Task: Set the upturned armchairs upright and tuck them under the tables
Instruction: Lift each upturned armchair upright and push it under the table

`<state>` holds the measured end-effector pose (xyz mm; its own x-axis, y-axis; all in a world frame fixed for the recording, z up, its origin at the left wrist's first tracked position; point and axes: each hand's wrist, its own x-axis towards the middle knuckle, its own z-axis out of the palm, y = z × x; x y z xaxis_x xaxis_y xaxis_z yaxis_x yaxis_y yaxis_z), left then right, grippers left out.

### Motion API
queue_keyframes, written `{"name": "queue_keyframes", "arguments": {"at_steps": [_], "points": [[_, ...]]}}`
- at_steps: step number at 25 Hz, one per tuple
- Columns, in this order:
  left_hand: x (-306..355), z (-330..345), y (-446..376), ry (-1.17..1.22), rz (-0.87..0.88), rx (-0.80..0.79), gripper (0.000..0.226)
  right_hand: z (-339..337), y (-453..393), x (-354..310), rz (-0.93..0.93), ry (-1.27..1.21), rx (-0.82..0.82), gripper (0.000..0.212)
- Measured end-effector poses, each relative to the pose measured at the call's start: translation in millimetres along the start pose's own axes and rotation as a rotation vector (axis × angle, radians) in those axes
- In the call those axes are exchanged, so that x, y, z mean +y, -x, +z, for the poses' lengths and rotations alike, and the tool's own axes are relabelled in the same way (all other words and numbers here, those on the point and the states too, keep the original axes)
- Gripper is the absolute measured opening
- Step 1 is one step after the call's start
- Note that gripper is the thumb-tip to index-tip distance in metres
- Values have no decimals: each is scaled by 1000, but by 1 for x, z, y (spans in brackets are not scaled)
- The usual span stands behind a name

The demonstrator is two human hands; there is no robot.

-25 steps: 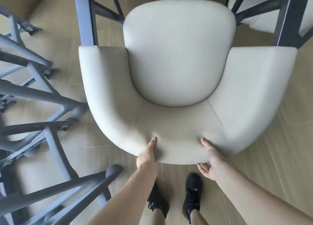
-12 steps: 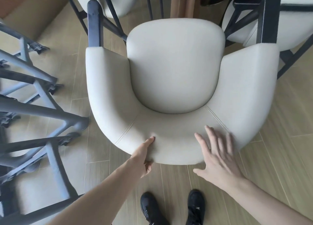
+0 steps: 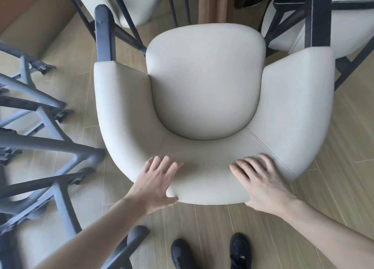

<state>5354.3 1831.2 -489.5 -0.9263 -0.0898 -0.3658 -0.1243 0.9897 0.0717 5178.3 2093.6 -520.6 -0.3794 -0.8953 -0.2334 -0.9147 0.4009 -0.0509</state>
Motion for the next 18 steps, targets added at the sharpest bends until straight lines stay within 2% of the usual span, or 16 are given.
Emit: {"name": "queue_keyframes", "arguments": {"at_steps": [3,6,8,11,14,16,18], "points": [[-4,4,-19,-241,39,-109,116,-6,-5,6,-12,30,9,103],[6,8,-13,-287,76,-85,136,-14,-11,10,-8,21,12,100],[8,6,-18,-266,55,-14,141,-20,-17,15,-16,22,12,97],[0,-7,-38,-246,75,77,129,-27,-29,25,3,46,28,100],[-10,-27,-55,-255,105,139,110,-38,-37,32,99,47,50,111],[-15,-40,-64,-254,101,153,98,-46,-42,37,147,67,50,116],[-18,-52,-74,-260,87,117,91,-59,-50,42,157,147,7,110]]}}
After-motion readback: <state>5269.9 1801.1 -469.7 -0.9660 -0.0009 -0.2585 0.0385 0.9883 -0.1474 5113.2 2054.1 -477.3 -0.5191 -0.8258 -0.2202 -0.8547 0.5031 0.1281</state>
